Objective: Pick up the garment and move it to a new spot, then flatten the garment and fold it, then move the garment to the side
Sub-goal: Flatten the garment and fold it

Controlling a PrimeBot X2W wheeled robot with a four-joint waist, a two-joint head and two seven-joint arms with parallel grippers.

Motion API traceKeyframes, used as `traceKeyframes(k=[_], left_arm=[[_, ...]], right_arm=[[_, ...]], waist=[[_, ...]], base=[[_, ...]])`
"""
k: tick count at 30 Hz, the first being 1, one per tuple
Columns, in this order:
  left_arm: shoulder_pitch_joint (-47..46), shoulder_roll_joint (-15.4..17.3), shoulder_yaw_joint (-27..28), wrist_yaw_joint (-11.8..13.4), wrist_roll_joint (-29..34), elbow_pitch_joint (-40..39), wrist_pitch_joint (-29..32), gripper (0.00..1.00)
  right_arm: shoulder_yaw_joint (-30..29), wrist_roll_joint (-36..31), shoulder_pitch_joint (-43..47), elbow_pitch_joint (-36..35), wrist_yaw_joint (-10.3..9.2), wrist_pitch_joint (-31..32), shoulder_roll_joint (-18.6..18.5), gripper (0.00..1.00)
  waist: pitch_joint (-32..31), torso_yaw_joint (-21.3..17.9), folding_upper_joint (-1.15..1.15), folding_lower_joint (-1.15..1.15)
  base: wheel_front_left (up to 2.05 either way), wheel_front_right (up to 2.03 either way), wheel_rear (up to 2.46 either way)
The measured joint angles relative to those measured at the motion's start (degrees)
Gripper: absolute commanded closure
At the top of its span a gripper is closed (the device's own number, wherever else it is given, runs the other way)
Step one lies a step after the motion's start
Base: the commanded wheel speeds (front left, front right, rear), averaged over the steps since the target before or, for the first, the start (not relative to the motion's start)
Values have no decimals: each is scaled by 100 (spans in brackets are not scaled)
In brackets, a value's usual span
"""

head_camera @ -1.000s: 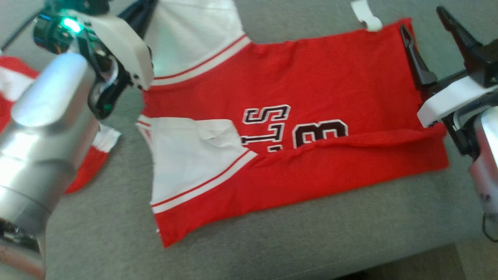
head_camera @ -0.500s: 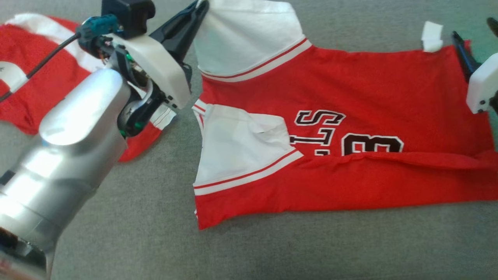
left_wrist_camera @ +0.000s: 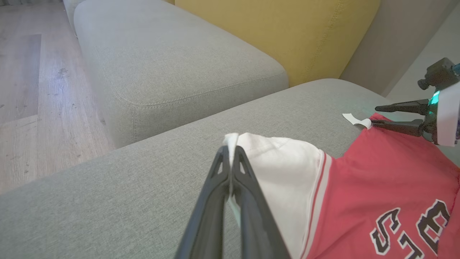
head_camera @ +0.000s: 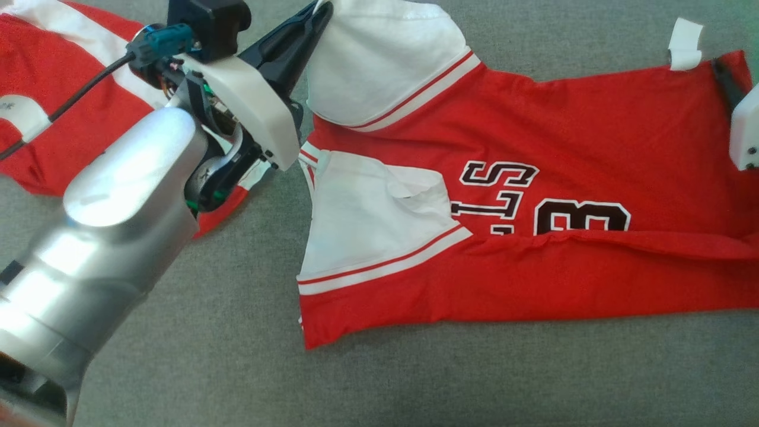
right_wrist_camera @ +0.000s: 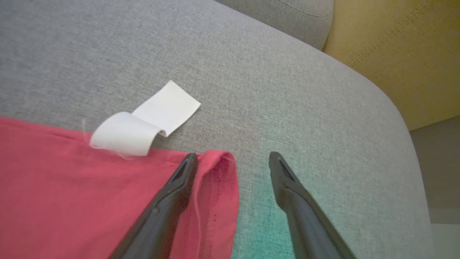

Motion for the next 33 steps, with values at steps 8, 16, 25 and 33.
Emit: traceKeyframes(k=[8,16,25,33], left_arm=[[-48,80,4,149,132,124,5,100],[-376,112,71,243,281,697,-170,100],[-514,57,126,237,388,1133,-544,100],[-868,-130,146,248,676,1589,-1243,100]], right_arm=[[168,134,-270,237,0,-10,73,100],[35,561,-576,288,0,-203,269,100],[18,703,-724,222,0,-836,281,100],[-55,850,-744,223,0,-1385,286,100]], waist=[[100,-53,0,1],[32,-266,0,1],[-36,-438,0,0],[-154,-446,0,0]], base=[[0,0,0],[0,0,0],[0,0,0],[0,0,0]])
